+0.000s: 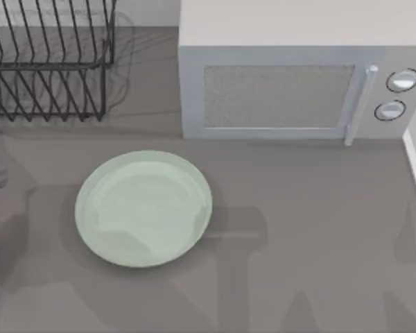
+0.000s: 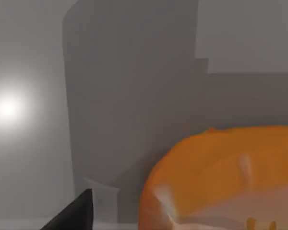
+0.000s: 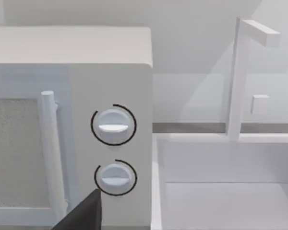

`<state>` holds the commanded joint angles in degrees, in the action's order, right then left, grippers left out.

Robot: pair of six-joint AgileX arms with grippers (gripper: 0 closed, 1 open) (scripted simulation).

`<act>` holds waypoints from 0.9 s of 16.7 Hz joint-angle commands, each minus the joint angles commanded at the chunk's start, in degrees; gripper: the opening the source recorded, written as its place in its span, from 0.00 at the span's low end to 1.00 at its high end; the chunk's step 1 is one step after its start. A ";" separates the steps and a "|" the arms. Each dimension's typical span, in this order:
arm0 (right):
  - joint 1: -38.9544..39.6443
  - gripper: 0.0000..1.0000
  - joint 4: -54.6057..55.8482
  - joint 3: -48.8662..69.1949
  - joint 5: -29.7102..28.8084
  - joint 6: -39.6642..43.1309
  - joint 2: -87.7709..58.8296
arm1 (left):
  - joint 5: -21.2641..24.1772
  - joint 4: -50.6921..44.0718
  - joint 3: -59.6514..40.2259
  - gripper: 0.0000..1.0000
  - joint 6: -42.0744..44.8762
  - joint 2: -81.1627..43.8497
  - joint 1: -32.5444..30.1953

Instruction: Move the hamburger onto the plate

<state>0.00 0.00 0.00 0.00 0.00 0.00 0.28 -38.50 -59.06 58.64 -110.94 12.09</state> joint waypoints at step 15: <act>0.00 1.00 0.00 0.00 0.00 0.00 0.00 | 0.00 0.00 0.00 0.00 0.00 0.00 0.00</act>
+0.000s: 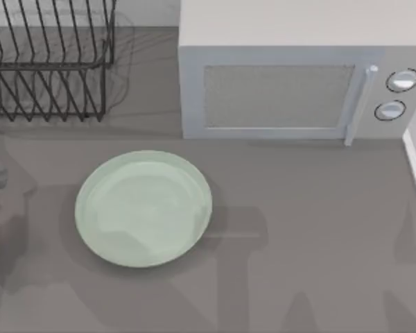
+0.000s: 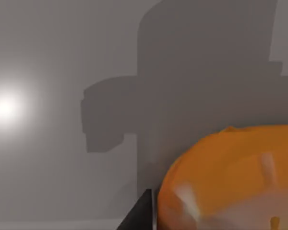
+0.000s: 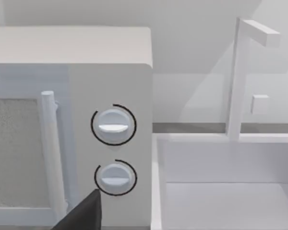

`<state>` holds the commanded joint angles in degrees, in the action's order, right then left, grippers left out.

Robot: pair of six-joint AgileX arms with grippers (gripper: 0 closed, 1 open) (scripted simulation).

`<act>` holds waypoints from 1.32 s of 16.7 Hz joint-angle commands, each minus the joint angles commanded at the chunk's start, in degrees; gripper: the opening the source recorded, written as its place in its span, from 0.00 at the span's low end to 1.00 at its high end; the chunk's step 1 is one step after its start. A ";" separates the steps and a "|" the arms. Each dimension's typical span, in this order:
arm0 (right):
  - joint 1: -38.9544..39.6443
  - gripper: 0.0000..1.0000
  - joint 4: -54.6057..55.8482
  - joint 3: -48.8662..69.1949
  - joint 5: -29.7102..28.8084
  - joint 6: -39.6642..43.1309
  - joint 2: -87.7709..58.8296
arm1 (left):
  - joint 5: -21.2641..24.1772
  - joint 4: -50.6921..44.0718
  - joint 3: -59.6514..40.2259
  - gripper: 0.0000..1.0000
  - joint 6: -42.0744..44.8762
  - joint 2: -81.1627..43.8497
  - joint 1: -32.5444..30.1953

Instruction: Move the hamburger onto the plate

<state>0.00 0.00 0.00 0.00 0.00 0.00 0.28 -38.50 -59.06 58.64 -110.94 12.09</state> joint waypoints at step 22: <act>0.00 1.00 0.00 0.00 0.00 0.00 0.00 | 0.80 -25.93 -15.16 0.00 -1.05 11.65 -0.10</act>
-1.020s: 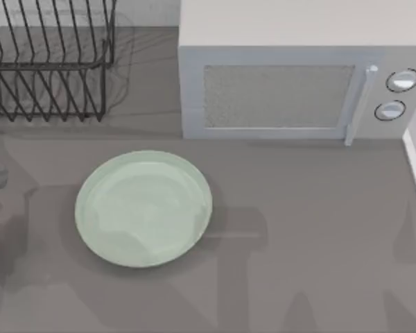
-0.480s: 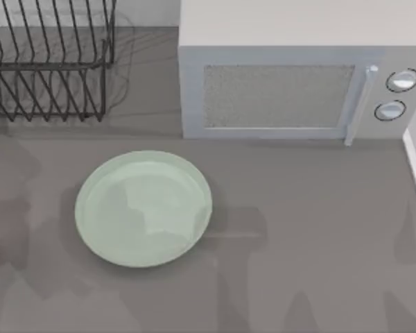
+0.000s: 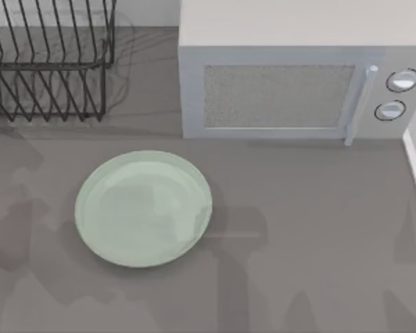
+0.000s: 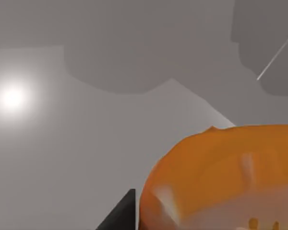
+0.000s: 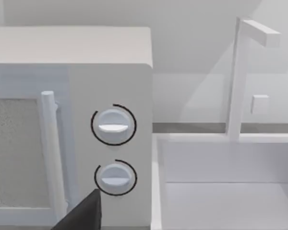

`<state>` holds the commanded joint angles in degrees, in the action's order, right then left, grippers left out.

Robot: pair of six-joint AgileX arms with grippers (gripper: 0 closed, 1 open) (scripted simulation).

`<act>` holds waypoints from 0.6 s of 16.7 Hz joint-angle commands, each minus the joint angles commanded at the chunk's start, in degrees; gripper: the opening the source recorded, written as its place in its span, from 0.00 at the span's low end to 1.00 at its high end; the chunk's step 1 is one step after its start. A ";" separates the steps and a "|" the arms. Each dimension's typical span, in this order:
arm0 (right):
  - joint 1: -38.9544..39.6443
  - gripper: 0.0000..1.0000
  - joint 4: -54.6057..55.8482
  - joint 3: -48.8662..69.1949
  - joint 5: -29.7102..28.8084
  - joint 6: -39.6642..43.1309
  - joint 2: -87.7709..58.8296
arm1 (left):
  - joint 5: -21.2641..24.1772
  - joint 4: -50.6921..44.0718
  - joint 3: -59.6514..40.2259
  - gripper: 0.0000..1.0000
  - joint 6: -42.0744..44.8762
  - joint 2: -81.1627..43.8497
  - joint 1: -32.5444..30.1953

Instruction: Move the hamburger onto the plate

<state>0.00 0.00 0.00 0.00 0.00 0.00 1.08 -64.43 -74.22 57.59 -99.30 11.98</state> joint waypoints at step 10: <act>0.00 1.00 0.00 0.00 0.00 0.00 0.00 | -0.50 -0.93 -7.31 0.00 -26.02 -6.48 -12.30</act>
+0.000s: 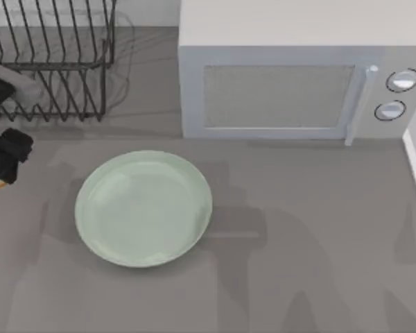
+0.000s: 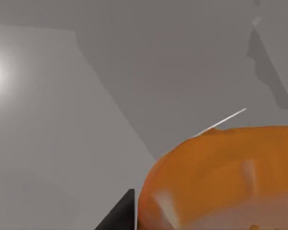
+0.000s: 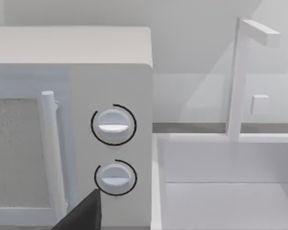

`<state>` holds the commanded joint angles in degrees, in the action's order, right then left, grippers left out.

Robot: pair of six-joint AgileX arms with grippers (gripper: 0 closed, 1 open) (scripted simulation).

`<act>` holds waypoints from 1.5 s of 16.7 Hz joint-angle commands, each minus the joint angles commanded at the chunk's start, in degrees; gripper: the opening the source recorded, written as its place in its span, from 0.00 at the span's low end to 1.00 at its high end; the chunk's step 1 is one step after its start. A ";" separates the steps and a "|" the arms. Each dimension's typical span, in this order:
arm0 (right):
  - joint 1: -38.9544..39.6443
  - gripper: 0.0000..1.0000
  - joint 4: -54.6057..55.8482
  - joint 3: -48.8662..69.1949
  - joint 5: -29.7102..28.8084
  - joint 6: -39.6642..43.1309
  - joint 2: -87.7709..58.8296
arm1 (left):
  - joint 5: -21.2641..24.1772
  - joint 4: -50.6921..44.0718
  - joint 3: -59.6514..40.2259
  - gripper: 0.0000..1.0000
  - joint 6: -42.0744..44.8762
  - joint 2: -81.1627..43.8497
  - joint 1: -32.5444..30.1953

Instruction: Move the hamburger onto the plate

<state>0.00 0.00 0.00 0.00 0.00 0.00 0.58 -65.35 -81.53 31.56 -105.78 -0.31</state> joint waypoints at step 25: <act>0.00 1.00 0.00 0.00 0.00 0.00 0.00 | -0.74 7.69 -4.26 0.00 -59.08 -10.96 -28.39</act>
<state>0.00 0.00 0.00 0.00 0.00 0.00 -0.15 -57.67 -85.79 -27.52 -116.74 -28.71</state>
